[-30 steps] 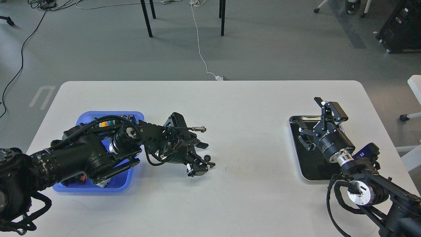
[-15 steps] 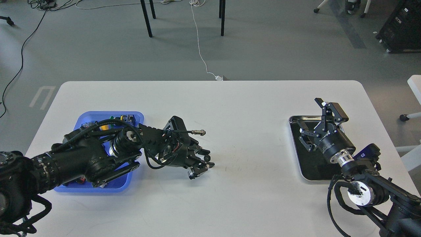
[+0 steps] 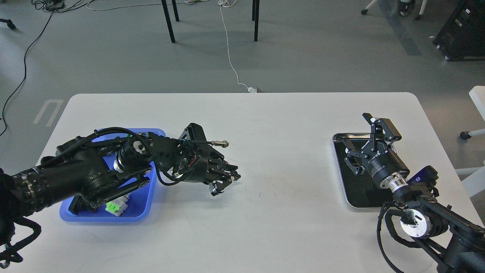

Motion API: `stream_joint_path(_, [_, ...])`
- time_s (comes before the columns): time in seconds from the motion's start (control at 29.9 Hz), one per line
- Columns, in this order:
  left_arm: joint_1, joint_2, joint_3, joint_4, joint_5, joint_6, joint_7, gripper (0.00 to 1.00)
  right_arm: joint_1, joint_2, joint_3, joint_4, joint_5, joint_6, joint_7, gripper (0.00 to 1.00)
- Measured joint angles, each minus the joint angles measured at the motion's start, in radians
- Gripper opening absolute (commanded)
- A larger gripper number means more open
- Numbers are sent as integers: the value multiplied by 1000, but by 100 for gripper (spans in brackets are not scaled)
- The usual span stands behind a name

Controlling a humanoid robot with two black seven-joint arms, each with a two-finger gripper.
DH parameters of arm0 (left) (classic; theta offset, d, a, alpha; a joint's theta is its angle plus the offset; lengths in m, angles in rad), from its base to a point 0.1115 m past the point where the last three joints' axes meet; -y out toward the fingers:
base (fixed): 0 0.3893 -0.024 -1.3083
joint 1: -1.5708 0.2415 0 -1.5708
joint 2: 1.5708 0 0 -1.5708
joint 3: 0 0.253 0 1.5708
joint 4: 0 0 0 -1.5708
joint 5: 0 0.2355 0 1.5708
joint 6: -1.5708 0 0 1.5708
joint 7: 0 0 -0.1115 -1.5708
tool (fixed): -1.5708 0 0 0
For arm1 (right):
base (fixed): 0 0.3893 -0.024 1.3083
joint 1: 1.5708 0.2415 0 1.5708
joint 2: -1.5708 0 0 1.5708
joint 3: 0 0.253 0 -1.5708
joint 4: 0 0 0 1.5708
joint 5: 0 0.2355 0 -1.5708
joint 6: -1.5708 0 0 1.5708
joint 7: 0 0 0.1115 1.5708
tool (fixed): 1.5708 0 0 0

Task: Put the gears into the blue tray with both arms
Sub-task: 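Carry the gear with the left gripper into the blue tray and release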

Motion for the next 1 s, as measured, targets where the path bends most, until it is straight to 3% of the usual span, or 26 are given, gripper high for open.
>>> stream_joint_path(0.17, [-22,208,0,-91,0,2,0,19,3,6,0,2,0,0,0,97])
stream_joint_path(0.37, [3,395,8,-83,0,11,0,21,6,8,-4,2,0,0,0,97])
stream_joint_path(0.54, [72,406,-10,-4,0,11,0,21,6,13,-6,1,0,0,0,97])
stream_joint_path(0.84, [137,323,-60,144,0,18,0,26,3,16,-8,2,0,0,0,97])
stream_joint_path(0.9, [142,317,-64,150,0,20,0,34,3,16,-8,2,0,0,0,97])
stream_joint_path(1.0, [145,312,-65,153,0,21,0,62,4,16,-7,2,0,0,0,97])
